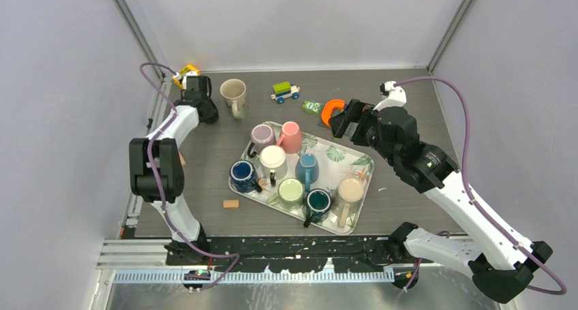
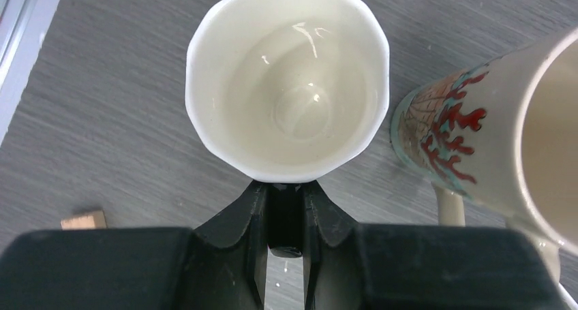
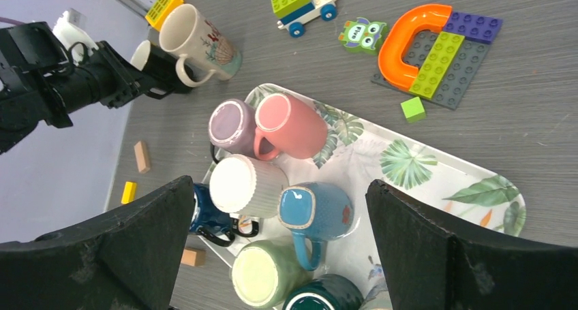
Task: Turn the mug right side up
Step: Place the cup at the corner of the board.
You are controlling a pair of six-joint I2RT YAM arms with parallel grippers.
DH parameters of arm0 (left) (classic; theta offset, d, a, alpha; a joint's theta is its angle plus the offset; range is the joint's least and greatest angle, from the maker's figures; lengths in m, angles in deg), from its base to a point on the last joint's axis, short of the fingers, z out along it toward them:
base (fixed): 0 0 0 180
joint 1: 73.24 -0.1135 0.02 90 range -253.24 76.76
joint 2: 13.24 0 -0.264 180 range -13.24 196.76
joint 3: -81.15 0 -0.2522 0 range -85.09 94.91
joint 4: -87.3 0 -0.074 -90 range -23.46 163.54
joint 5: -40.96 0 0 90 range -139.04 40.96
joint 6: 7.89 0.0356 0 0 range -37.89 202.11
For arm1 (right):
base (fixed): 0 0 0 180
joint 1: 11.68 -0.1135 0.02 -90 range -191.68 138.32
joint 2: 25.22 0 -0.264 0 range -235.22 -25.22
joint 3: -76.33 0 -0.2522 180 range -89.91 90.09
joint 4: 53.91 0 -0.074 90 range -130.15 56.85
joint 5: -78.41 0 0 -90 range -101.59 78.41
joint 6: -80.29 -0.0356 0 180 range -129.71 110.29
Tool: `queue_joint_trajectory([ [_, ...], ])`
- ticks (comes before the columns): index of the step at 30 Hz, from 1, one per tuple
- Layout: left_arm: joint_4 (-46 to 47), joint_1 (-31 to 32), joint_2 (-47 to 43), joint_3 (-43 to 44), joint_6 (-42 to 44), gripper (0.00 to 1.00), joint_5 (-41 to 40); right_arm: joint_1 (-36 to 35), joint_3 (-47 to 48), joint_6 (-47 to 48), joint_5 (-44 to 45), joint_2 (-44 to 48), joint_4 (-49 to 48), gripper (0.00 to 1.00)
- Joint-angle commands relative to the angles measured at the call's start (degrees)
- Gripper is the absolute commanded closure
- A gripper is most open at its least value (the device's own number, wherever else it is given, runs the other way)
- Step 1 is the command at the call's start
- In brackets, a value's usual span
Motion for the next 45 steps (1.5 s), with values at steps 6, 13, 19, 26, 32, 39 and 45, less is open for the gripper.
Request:
queue_joint_trajectory([
  [6,6.09,-0.31,3.05,7.10,4.96,1.00,0.51,-0.13,-0.45,2.22,2.61,0.95,0.04,0.00],
  [13,0.70,-0.31,5.43,11.33,6.67,0.87,0.71,-0.13,0.12,1.95,1.25,-0.57,-0.67,0.00],
  [19,-3.32,-0.31,7.13,14.58,7.69,0.77,1.31,-0.10,0.19,1.30,0.16,-1.47,-1.02,0.00],
  [26,-4.37,-0.31,8.07,15.87,7.54,0.69,3.78,-0.09,0.26,1.14,-0.21,-1.23,-0.86,0.00],
  [32,-5.08,-0.31,8.04,16.35,7.18,0.67,4.69,-0.10,0.23,1.25,-0.34,-1.29,-0.35,0.00],
  [39,-5.12,-0.31,7.61,15.02,6.66,0.67,5.03,-0.08,-0.75,1.25,-0.25,-0.74,-0.36,0.00],
  [45,-4.78,-0.31,6.09,12.81,5.09,0.67,6.13,-0.13,-1.47,1.21,-0.25,-0.79,-0.33,0.00],
])
